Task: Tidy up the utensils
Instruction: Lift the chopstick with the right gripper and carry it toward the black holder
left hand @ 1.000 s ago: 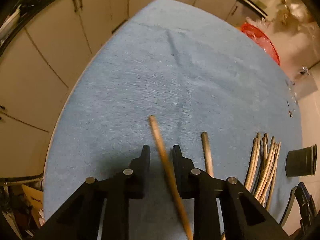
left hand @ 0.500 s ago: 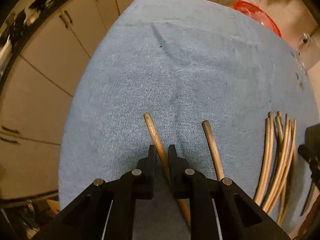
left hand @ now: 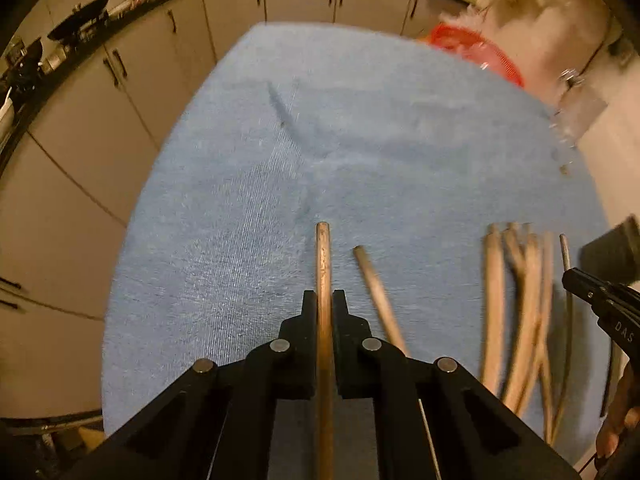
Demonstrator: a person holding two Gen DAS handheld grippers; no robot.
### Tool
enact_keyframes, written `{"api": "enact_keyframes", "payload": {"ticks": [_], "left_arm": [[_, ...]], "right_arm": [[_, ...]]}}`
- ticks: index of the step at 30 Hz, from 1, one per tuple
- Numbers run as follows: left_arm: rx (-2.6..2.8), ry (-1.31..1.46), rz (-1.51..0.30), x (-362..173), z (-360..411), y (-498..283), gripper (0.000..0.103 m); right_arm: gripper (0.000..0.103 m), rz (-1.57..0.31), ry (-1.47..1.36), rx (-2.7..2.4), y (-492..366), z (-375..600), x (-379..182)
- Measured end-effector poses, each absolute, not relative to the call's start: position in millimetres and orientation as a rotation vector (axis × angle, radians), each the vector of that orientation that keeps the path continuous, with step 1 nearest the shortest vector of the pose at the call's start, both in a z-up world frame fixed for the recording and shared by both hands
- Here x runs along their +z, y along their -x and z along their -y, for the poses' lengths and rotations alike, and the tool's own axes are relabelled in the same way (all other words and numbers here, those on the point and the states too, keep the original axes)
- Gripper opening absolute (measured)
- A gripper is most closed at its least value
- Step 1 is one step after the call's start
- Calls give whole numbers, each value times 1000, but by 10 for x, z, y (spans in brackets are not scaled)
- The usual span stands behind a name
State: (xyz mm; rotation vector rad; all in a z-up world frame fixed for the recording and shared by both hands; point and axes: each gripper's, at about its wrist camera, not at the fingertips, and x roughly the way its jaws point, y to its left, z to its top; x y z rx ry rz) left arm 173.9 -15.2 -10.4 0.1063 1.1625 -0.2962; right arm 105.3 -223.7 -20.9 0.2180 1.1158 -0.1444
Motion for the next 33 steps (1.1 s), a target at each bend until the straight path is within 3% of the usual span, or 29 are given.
{"api": "enact_keyframes", "payload": {"ticks": [12, 33], "left_arm": [[-390, -30, -915, 832, -73, -1147, 7], [-435, -52, -762, 1401, 152, -775, 7]], "right_arm": [[7, -774, -254, -62, -279, 2122, 808], [7, -599, -296, -53, 88, 2330, 1276]]}}
